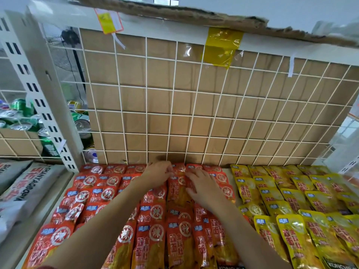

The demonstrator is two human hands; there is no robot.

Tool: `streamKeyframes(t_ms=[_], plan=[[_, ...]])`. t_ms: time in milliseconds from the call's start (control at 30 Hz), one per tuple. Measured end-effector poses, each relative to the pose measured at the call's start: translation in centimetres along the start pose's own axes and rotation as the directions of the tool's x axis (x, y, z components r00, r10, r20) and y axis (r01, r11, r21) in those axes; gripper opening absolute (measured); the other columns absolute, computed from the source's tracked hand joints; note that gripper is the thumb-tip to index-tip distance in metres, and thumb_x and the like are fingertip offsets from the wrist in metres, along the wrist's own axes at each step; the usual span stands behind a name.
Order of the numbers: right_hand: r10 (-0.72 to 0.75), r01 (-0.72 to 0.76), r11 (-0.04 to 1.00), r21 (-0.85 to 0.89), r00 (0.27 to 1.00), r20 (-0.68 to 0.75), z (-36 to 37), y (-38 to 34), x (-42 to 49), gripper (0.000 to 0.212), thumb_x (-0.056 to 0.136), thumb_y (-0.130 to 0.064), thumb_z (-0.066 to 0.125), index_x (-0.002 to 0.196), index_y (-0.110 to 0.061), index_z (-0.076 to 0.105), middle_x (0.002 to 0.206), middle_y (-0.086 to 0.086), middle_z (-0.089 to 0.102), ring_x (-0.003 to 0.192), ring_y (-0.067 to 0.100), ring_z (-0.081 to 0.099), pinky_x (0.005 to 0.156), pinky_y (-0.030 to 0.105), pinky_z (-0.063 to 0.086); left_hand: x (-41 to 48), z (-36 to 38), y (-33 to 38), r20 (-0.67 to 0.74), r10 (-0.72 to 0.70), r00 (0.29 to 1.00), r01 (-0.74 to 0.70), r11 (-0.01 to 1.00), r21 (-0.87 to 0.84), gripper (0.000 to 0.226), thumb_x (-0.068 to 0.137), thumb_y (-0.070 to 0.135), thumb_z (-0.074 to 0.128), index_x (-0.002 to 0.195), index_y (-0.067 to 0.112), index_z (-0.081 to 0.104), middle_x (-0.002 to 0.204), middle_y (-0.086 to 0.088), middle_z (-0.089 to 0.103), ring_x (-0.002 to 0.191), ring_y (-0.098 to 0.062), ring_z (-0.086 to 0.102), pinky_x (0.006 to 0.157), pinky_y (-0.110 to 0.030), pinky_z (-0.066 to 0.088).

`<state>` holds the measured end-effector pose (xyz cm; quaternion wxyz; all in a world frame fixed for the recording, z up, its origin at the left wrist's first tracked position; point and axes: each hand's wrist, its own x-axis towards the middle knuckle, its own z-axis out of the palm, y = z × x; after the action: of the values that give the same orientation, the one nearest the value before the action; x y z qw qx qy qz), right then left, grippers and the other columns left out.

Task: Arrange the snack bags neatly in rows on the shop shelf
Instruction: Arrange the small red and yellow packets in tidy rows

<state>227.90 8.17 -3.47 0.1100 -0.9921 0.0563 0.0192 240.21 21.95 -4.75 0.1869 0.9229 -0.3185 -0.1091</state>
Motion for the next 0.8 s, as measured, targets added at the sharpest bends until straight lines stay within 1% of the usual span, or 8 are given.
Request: streamKeyframes(t_ms=[67,167,233,300,367,467,567,800], plan=[[0.022,-0.022,1.000,0.007,0.999,-0.025,0.2,0.2,0.1,0.053,0.093,-0.035,0.043,0.143,-0.025,0.029,0.147,0.000,0.030,0.138,0.020,0.021,0.112,0.039,0.020,0.4,0.0,-0.1,0.015,-0.002,1.000,0.002,1.000,0.002,0.013,0.095,0.028,0.048,0.101,0.020,0.056,0.116,0.000,0.058,0.113,-0.019,0.049,0.103,-0.037,0.026],[0.069,-0.069,0.997,0.016,0.997,-0.039,0.1,0.5,0.1,0.053,0.093,-0.037,0.043,0.143,-0.027,0.029,0.146,0.000,0.031,0.137,0.019,0.024,0.112,0.040,0.022,0.7,0.2,-0.4,0.009,-0.013,1.000,0.013,0.998,-0.064,0.006,0.095,0.026,0.048,0.092,0.022,0.052,0.111,-0.002,0.059,0.107,-0.019,0.052,0.095,-0.034,0.035],[0.090,-0.090,0.996,0.015,0.995,-0.029,0.1,0.7,0.0,0.053,0.093,-0.037,0.043,0.143,-0.027,0.029,0.147,0.000,0.030,0.137,0.020,0.023,0.113,0.041,0.019,0.9,0.2,-0.6,0.007,-0.028,1.000,0.028,0.993,-0.112,0.006,0.094,0.025,0.049,0.093,0.021,0.054,0.109,-0.004,0.059,0.104,-0.020,0.054,0.088,-0.030,0.040],[0.097,-0.097,0.995,0.013,0.995,-0.022,0.0,0.7,0.0,0.052,0.093,-0.038,0.043,0.142,-0.027,0.030,0.146,-0.001,0.031,0.137,0.020,0.023,0.113,0.041,0.019,1.2,0.2,-0.8,0.018,-0.038,0.999,0.040,0.990,-0.137,0.011,0.094,0.024,0.051,0.099,0.017,0.058,0.109,-0.005,0.059,0.102,-0.019,0.054,0.085,-0.029,0.042],[0.098,-0.097,0.995,0.011,0.995,-0.016,0.0,0.7,0.0,0.052,0.093,-0.039,0.042,0.142,-0.026,0.030,0.146,-0.001,0.031,0.137,0.019,0.023,0.113,0.040,0.018,1.3,0.2,-0.8,0.026,-0.039,0.999,0.043,0.988,-0.148,0.013,0.094,0.023,0.052,0.101,0.015,0.059,0.109,-0.005,0.059,0.101,-0.019,0.053,0.084,-0.029,0.043],[0.091,-0.090,0.996,0.018,0.996,-0.028,-0.1,0.5,0.0,0.051,0.094,-0.039,0.041,0.142,-0.026,0.031,0.147,-0.001,0.031,0.137,0.019,0.023,0.114,0.040,0.017,1.3,0.1,-0.9,0.038,-0.026,0.999,0.032,0.986,-0.162,0.006,0.093,0.023,0.053,0.096,0.018,0.056,0.109,-0.004,0.058,0.098,-0.017,0.052,0.085,-0.029,0.043],[0.055,-0.054,0.998,0.027,0.997,-0.046,-0.3,0.3,-0.1,0.048,0.096,-0.042,0.039,0.142,-0.029,0.030,0.147,-0.003,0.030,0.138,0.017,0.021,0.114,0.039,0.015,1.2,0.0,-1.0,0.049,-0.010,0.999,0.018,0.986,-0.165,0.005,0.093,0.023,0.053,0.096,0.019,0.055,0.109,-0.004,0.057,0.099,-0.016,0.052,0.086,-0.030,0.044],[0.012,-0.010,0.999,0.043,0.999,-0.037,-0.1,-0.1,-0.1,0.049,0.095,-0.042,0.040,0.141,-0.028,0.031,0.148,-0.003,0.030,0.139,0.017,0.019,0.115,0.036,0.014,0.9,-0.2,-1.0,0.033,-0.005,0.999,0.010,0.986,-0.169,0.006,0.094,0.024,0.052,0.097,0.020,0.055,0.107,-0.003,0.057,0.094,-0.014,0.049,0.079,-0.025,0.039]])
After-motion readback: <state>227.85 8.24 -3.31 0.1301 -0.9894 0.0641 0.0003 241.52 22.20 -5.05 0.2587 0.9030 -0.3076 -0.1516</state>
